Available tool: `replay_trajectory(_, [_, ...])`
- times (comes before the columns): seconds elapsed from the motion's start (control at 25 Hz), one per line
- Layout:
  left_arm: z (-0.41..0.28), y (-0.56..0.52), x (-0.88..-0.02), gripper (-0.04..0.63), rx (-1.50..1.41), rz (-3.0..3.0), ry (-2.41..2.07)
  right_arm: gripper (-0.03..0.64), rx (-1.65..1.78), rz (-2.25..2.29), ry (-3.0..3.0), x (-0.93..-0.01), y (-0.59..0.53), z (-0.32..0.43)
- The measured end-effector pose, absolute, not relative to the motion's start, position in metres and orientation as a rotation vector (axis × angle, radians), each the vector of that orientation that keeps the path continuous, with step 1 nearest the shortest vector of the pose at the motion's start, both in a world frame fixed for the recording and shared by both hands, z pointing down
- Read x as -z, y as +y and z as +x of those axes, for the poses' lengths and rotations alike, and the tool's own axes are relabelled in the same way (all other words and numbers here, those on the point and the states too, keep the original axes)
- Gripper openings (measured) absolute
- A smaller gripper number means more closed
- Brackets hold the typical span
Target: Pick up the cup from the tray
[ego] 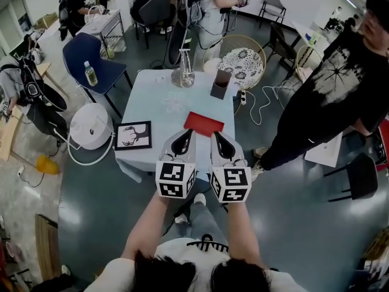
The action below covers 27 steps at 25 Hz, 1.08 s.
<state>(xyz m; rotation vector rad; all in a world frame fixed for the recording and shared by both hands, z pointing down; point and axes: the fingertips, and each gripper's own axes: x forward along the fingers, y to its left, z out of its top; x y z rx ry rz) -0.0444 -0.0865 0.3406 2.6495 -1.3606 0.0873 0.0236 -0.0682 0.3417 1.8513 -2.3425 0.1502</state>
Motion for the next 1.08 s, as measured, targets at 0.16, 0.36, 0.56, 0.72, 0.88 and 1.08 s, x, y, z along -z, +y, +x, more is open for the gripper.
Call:
replay_trajectory(0.16, [-0.048, -0.078, -0.337, 0.0, -0.083, 2.659, -1.356, 0.023, -0.135, 1.859, -2.324, -0.339, -0.063, 0.02])
replay_trajectory(0.36, [-0.053, -0.074, -0.338, 0.0, -0.086, 2.651, -1.357, 0.023, -0.112, 1.848, -2.282, -0.342, -0.058, 0.015])
replay_trajectory(0.56, [-0.055, -0.071, -0.33, 0.0, -0.073, 2.671, -1.351, 0.023, -0.107, 1.846, -2.276, -0.339, -0.055, 0.012])
replay_trajectory(0.72, [-0.061, -0.072, -0.33, 0.0, -0.065, 2.667, -1.369, 0.023, -0.107, 1.84, -2.28, -0.339, -0.056, 0.008])
replay_trajectory(0.88, [-0.063, -0.071, -0.332, 0.0, -0.065, 2.664, -1.377, 0.023, -0.098, 1.837, -2.278, -0.339, -0.056, 0.006])
replay_trajectory(1.08, [-0.061, -0.068, -0.327, 0.0, -0.06, 2.668, -1.378, 0.023, -0.093, 1.841, -2.268, -0.335, -0.053, 0.009])
